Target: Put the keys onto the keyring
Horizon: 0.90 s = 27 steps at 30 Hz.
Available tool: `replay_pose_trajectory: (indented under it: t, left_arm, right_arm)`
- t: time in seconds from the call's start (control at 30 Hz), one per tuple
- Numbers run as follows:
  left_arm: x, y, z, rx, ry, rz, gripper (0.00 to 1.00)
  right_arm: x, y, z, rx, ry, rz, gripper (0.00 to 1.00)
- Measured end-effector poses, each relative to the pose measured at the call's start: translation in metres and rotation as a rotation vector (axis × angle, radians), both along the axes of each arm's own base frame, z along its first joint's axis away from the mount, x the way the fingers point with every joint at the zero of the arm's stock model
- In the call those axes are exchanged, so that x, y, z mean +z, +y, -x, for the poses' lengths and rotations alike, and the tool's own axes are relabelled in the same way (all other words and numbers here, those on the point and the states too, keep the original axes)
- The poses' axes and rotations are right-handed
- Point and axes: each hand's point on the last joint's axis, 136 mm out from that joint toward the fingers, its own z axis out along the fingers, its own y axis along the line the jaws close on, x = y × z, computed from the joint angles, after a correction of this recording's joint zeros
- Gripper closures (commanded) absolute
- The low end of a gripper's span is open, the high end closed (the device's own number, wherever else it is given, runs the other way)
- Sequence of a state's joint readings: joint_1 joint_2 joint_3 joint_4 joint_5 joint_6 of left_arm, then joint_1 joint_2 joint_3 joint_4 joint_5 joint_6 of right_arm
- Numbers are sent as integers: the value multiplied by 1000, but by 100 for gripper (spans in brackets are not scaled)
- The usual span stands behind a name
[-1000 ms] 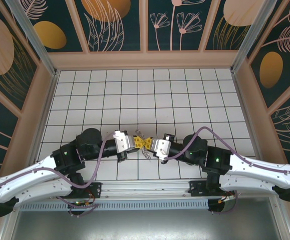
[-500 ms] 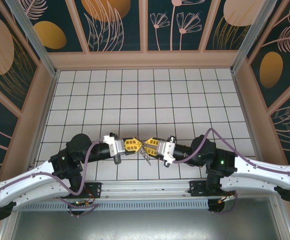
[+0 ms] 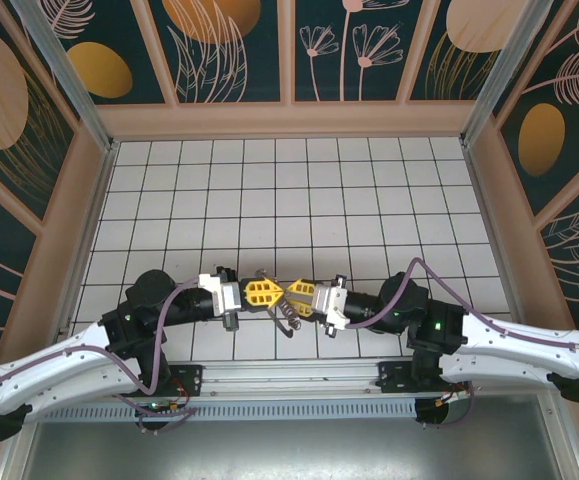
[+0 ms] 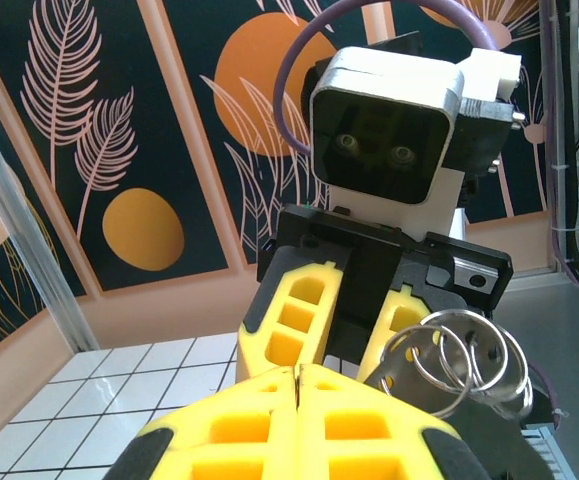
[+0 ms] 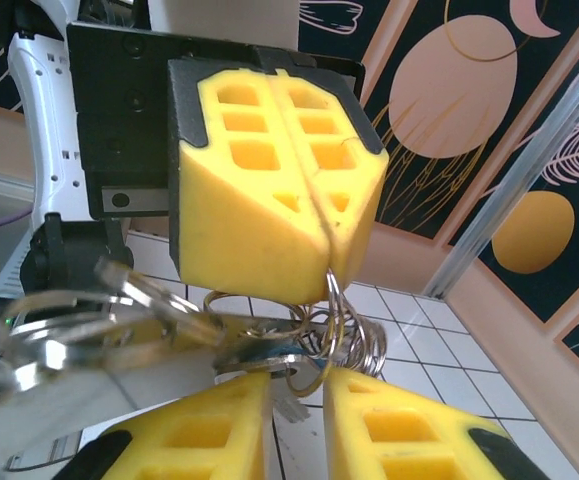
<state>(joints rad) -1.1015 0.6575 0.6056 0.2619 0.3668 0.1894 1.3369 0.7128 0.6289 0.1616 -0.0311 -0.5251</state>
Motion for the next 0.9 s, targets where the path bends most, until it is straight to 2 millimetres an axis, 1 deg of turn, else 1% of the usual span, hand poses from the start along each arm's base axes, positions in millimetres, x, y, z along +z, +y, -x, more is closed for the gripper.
replay_pose_trajectory:
  t: [0.13, 0.3, 0.43, 0.57, 0.67, 0.9]
  left_arm:
    - [1, 0, 1, -4, -2, 4, 100]
    - [2, 0, 3, -16, -2, 8, 100]
    - [3, 1, 4, -20, -2, 12, 100]
    - [5, 2, 5, -24, -4, 17, 100]
    - [4, 3, 6, -27, -4, 15, 100]
    - [3, 8, 9, -30, -9, 24, 100]
  right_arm:
    - [0, -1, 5, 25, -4, -19, 85]
    - [2, 0, 7, 41, -4, -30, 87]
    - [3, 0, 8, 47, -5, -34, 85]
    - [4, 0, 9, 49, 0, -36, 78]
    - [5, -2, 9, 49, 0, -42, 77]
    - [27, -13, 11, 49, -13, -122, 78]
